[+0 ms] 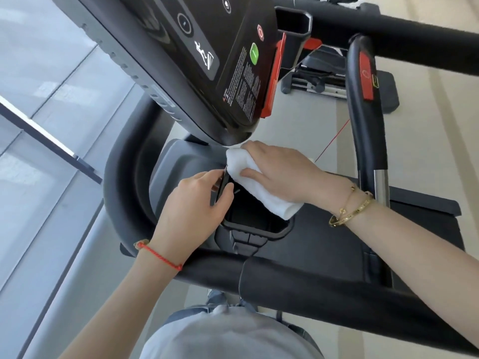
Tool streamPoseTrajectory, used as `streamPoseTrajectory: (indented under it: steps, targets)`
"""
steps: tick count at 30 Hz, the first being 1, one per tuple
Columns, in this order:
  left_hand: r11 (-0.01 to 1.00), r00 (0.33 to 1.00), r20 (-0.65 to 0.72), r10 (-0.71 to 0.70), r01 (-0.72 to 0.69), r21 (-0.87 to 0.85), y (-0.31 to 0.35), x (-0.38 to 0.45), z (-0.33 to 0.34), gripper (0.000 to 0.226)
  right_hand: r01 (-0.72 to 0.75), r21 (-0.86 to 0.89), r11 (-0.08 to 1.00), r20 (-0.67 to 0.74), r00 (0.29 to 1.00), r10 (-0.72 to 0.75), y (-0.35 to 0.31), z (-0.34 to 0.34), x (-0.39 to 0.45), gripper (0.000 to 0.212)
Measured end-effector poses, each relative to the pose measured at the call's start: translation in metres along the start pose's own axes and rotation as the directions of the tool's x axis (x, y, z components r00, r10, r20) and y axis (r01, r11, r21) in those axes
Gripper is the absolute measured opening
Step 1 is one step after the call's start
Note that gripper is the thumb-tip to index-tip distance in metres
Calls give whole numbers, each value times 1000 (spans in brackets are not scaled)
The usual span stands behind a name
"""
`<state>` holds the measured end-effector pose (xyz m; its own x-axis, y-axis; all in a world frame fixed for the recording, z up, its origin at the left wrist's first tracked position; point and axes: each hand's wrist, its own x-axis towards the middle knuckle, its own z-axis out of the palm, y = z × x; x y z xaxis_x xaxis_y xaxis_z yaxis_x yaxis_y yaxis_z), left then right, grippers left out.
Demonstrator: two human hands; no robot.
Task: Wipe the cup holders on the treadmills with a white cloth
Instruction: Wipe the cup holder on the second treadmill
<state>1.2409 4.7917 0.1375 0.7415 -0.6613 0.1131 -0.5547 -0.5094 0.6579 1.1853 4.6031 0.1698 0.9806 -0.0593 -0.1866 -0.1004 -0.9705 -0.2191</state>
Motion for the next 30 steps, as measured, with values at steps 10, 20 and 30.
streamPoseTrajectory:
  steps: [10, 20, 30]
  targets:
    - [997, 995, -69, -67, 69, 28, 5, -8, 4, 31, -167, 139, 976, -79, 981, 179, 9, 10, -28, 35]
    - [1000, 996, -93, -16, 17, 10, 4, -8, 5, 15, -97, 122, 988, -114, 987, 111, 0, 6, -11, 30]
    - [998, 997, -79, 1, 4, 57, 1, -8, 7, 31, -354, 672, 651, -77, 841, 536, -22, 37, -68, 46]
